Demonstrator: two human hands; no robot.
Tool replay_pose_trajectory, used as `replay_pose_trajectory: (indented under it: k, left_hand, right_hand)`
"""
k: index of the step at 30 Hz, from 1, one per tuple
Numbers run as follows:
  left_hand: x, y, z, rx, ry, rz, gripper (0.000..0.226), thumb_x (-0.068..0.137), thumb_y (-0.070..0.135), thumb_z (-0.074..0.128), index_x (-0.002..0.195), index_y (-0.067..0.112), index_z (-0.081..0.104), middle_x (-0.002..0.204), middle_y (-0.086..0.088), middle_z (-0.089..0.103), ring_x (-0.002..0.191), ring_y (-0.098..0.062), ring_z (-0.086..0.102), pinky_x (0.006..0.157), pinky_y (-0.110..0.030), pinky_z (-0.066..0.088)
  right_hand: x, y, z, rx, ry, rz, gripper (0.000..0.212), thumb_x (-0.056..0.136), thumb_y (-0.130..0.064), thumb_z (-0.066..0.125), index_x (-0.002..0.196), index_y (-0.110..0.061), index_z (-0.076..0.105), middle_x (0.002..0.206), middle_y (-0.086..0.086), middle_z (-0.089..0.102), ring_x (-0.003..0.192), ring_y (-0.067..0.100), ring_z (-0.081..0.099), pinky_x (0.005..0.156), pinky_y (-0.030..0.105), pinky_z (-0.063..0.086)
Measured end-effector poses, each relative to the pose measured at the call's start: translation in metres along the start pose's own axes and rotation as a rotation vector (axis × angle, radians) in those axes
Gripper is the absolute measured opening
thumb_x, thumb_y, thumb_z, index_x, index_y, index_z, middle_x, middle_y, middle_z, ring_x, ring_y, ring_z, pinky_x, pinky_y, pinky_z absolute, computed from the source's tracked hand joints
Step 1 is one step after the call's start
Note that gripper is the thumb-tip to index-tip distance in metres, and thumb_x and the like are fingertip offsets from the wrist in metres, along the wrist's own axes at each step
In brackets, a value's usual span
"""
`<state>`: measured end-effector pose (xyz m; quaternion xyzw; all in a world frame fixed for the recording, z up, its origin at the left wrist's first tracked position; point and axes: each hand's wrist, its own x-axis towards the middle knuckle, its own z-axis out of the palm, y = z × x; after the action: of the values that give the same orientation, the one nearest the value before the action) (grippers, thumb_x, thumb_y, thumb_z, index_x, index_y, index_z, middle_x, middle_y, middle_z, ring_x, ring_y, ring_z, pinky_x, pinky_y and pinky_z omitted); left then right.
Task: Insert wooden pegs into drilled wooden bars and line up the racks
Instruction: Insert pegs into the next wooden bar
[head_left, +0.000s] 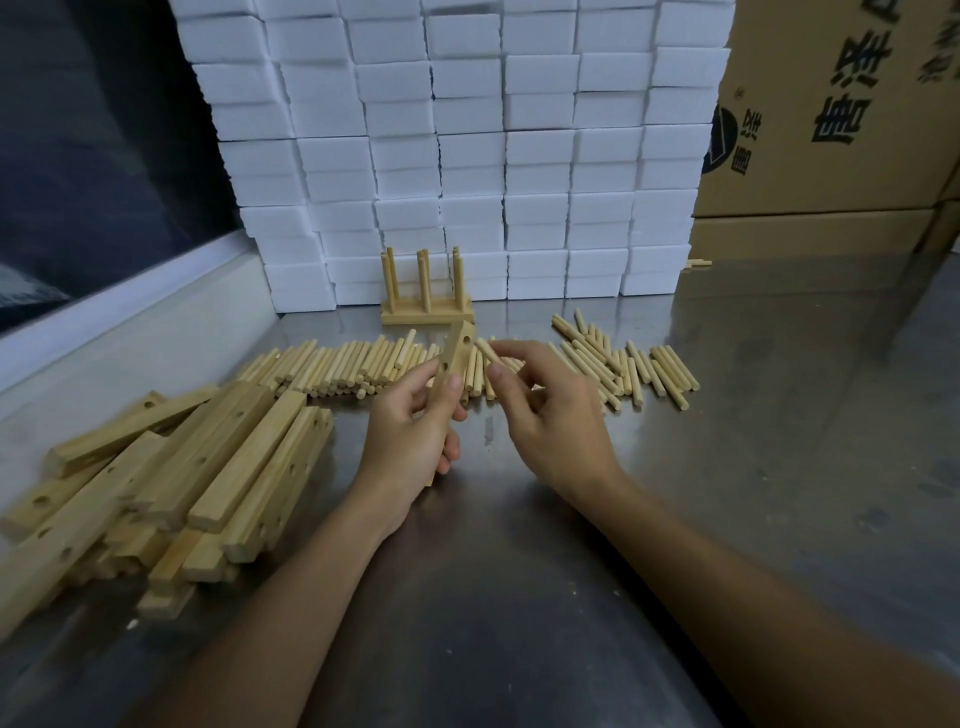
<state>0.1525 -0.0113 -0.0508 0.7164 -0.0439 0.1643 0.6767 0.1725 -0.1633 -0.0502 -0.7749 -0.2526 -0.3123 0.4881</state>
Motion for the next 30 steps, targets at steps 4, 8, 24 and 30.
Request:
replay_pose_trajectory:
  k: [4,8,24,30]
  left_hand:
    - [-0.003,0.004,0.002,0.013,-0.048,0.036,0.033,0.100,0.023,0.056,0.099,0.054,0.070,0.065,0.010,0.056,0.045,-0.014,0.046,0.039,-0.025,0.037]
    - [-0.004,0.006,0.004,0.021,-0.051,0.068,0.046,0.101,0.020,0.055,0.086,0.061,0.068,0.063,0.011,0.054,0.048,-0.016,0.042,0.039,-0.023,0.035]
    - [0.001,0.010,-0.008,0.545,-0.023,0.351,0.033,0.096,0.021,0.061,0.125,0.008,0.067,0.108,-0.002,0.074,0.102,-0.016,0.066,0.081,-0.019,0.050]
    - [-0.002,0.016,-0.006,0.627,0.017,0.478,0.028,0.092,0.013,0.067,0.118,0.001,0.069,0.094,0.006,0.069,0.083,-0.004,0.059,0.072,-0.006,0.046]
  right_hand:
    - [0.001,0.001,0.001,-0.011,0.021,-0.026,0.023,0.099,-0.022,0.061,0.118,-0.012,0.069,0.073,-0.006,0.064,0.056,0.010,0.054,0.053,0.034,0.047]
    - [0.000,0.002,0.000,-0.012,0.034,-0.030,0.022,0.097,-0.020,0.063,0.116,-0.012,0.071,0.076,0.000,0.069,0.061,0.016,0.061,0.057,0.042,0.051]
    - [0.003,0.003,-0.015,-0.442,0.074,-0.243,0.012,0.094,-0.017,0.067,0.101,-0.013,0.076,0.073,-0.001,0.067,0.056,0.016,0.057,0.043,0.030,0.042]
    - [0.001,0.000,-0.015,-0.552,0.035,-0.242,0.014,0.095,-0.020,0.062,0.095,-0.012,0.073,0.062,0.000,0.055,0.046,0.019,0.046,0.040,0.027,0.030]
